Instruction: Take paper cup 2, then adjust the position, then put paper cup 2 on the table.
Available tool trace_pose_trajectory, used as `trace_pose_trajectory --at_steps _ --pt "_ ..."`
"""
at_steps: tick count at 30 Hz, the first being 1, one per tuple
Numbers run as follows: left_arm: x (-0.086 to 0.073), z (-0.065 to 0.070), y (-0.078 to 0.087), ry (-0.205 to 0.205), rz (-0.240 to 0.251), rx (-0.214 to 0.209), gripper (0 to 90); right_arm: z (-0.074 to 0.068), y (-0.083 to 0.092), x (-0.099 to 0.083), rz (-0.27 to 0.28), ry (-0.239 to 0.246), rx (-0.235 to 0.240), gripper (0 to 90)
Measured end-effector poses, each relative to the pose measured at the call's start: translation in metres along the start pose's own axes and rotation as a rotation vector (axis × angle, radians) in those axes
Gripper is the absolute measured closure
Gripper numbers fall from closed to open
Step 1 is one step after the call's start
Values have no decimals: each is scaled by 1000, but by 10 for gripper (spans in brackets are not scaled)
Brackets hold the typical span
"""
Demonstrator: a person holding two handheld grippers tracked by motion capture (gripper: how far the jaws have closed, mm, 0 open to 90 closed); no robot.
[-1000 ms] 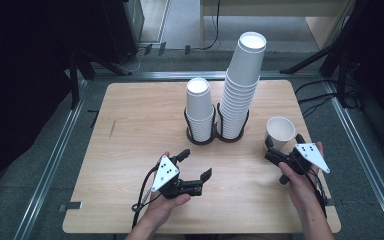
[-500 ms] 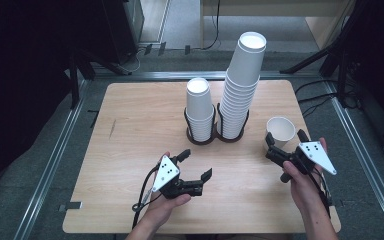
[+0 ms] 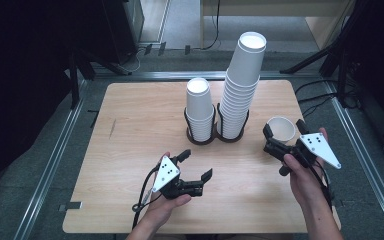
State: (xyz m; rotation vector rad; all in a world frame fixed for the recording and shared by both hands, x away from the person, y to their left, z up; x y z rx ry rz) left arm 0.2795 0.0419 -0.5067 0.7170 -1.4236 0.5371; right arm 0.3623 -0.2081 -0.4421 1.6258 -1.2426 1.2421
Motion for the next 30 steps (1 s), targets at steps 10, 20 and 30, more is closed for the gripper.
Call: trace_pose_trajectory --at_steps 10,20,30 --pt "1 0 0 6 5 1 89 -22 -8 18 18 4 43 0" --pt "3 -3 2 11 12 4 90 -37 -16 24 20 1 67 0" --pt "3 -2 1 12 9 3 89 -46 -23 29 21 -6 83 0"
Point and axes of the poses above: each handheld gripper's, and its own axes: y roughly backward along the jaws, x roughly out of its top, z roughly to its right, the point moved 8 cm from there along -y, roughly forward along the jaws, and after that the axes turned 8 degrees about -y, right-handed, at the moved point
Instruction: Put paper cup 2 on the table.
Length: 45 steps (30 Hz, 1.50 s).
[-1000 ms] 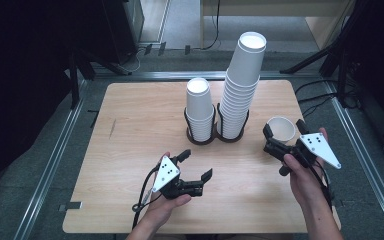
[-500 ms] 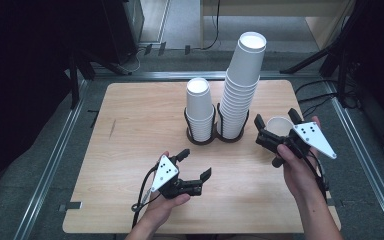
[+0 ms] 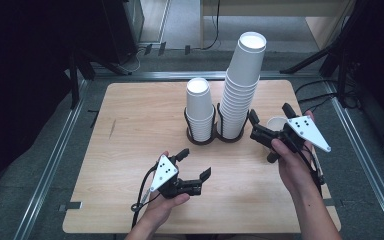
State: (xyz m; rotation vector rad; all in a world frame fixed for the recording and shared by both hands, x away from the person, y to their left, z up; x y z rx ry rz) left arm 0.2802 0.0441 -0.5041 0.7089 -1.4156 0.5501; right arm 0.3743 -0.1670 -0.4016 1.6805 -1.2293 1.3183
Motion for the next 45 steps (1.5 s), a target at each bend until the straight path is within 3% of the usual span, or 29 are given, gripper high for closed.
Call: trace_pose_trajectory --at_steps 8,18,32,45 --pt "2 1 -3 2 -2 -2 89 -4 -6 10 5 -5 24 0" --pt "20 -1 -16 2 27 13 89 -19 -23 30 10 18 57 0" --pt "46 -2 -50 -29 48 18 88 -22 -48 48 15 11 57 0" --pt "67 -15 -81 -43 53 60 77 -28 -69 64 -1 31 65 0"
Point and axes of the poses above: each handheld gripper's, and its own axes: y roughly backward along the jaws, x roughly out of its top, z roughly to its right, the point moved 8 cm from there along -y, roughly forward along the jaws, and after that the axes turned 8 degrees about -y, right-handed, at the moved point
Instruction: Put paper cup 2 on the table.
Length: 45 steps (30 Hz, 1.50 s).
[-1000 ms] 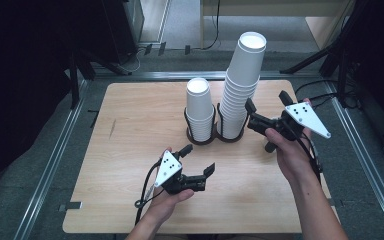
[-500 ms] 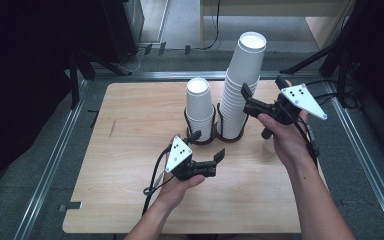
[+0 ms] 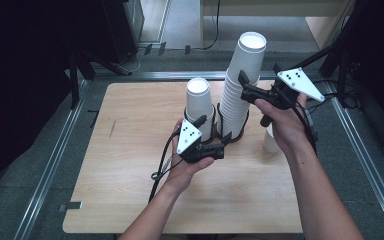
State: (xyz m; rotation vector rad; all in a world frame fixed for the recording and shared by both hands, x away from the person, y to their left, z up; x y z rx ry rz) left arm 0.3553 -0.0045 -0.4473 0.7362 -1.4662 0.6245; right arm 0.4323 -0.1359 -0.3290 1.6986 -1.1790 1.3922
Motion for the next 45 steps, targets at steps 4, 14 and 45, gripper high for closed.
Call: trace_pose_trajectory --at_steps 4,14,45 --pt "4 -2 -6 -4 1 7 77 0 -6 4 -1 6 -6 0" --pt "16 -10 -25 -31 5 45 77 -3 -21 9 -2 6 2 0" --pt "48 -10 -96 -136 17 210 84 -3 -30 18 -97 26 58 26"
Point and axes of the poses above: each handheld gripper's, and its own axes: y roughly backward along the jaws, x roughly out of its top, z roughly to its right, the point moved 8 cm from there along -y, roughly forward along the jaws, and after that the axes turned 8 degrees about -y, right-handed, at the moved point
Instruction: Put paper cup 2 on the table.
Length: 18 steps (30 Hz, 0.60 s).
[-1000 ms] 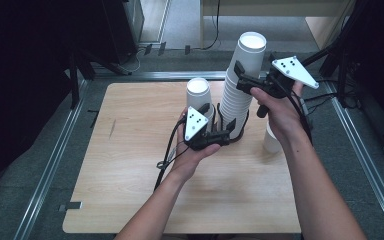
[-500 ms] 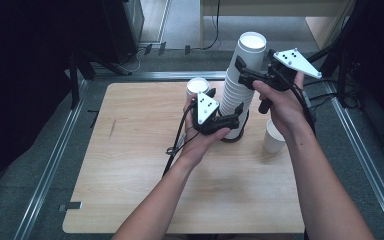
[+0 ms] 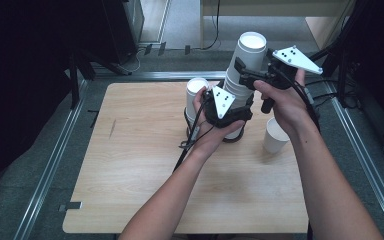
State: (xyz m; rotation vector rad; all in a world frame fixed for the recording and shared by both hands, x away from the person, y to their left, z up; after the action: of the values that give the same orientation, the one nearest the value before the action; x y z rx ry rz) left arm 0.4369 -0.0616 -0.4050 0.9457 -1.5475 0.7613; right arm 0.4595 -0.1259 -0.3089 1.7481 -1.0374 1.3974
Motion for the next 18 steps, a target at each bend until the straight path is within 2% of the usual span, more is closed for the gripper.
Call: trace_pose_trajectory --at_steps 1,2,5,12,15,18 --pt "0 0 0 0 0 0 84 0 0 0 0 0 0 26" --pt "0 0 -3 -13 -18 22 84 0 0 0 -7 15 0 26" --pt "1 -1 -6 -5 -34 48 109 0 -1 -1 -12 12 -1 26" --pt "5 -2 -10 3 -33 51 90 1 -4 -1 -10 5 -1 49" --pt "7 -2 -10 18 -24 47 90 1 -6 -2 -10 -10 -1 60" --pt "7 -2 -10 23 -27 47 90 0 -7 -3 -11 -5 2 121"
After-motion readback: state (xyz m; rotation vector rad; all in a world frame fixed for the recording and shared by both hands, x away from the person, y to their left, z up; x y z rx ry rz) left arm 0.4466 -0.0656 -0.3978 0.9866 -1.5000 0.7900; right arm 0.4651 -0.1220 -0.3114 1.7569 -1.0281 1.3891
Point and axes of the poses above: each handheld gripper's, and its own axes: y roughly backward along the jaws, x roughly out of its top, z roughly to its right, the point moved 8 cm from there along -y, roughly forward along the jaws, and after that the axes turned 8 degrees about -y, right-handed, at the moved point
